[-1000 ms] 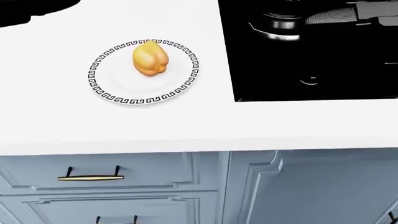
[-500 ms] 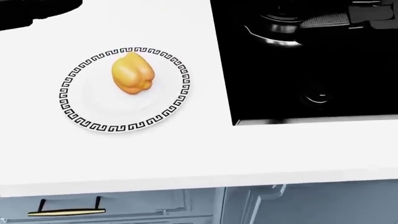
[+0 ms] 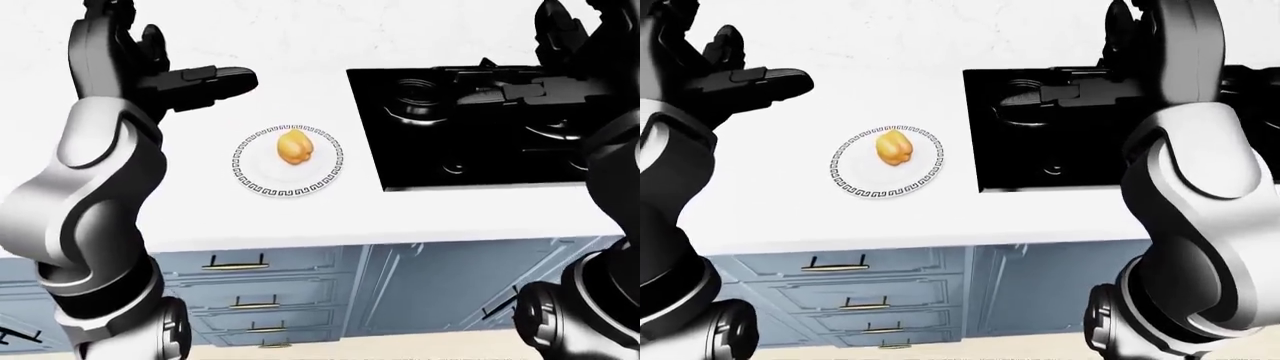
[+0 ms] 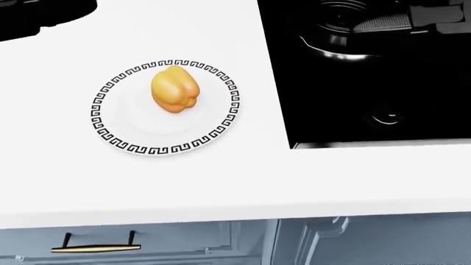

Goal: Pick the bell pepper from the plate and place it in the pan.

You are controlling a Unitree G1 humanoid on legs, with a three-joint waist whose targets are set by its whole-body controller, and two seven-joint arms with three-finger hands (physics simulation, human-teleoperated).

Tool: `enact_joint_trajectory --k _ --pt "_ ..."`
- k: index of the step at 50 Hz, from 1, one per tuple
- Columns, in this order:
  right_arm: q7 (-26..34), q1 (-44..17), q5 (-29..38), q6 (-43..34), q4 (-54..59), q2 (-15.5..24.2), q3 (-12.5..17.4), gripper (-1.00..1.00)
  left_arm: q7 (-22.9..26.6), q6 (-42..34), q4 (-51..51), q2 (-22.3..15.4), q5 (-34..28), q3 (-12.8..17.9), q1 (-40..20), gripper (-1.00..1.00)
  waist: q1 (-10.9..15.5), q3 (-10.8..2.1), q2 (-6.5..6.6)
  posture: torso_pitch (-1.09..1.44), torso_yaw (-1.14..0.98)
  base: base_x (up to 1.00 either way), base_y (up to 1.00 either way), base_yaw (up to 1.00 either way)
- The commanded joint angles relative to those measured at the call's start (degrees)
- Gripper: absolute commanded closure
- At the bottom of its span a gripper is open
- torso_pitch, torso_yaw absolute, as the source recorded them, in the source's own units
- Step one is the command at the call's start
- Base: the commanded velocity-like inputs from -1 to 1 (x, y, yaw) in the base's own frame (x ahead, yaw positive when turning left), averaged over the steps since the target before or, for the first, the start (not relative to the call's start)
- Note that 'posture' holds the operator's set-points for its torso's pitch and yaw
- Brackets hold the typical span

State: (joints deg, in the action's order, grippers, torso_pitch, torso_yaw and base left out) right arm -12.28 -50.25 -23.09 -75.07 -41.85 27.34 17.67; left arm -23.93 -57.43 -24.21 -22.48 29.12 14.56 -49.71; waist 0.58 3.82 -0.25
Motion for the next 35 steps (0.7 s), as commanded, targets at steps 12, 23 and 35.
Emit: enact_joint_trajectory --k 12,23,35 --pt "0.1 -0.8 0.6 2.4 -0.1 0.7 0.8 -1.00 3.3 7.0 3.4 3.2 -6.2 -3.8 0.4 -1.00 0.3 -1.56 -0.24 0.00 0.00 0.00 0.00 0.00" --pt "0.1 -1.2 0.4 1.5 -0.7 0.9 1.3 -1.00 13.2 12.5 18.8 6.3 -18.1 -8.9 -6.0 -1.00 0.6 -1.91 -0.63 0.00 0.00 0.00 0.00 0.00" --pt "-0.1 -0.4 0.0 2.7 -0.2 1.0 1.3 -1.00 19.5 23.8 36.3 9.4 -26.5 -9.4 -8.4 -1.00 0.4 -2.48 -1.00 0.00 0.00 0.00 0.00 0.00"
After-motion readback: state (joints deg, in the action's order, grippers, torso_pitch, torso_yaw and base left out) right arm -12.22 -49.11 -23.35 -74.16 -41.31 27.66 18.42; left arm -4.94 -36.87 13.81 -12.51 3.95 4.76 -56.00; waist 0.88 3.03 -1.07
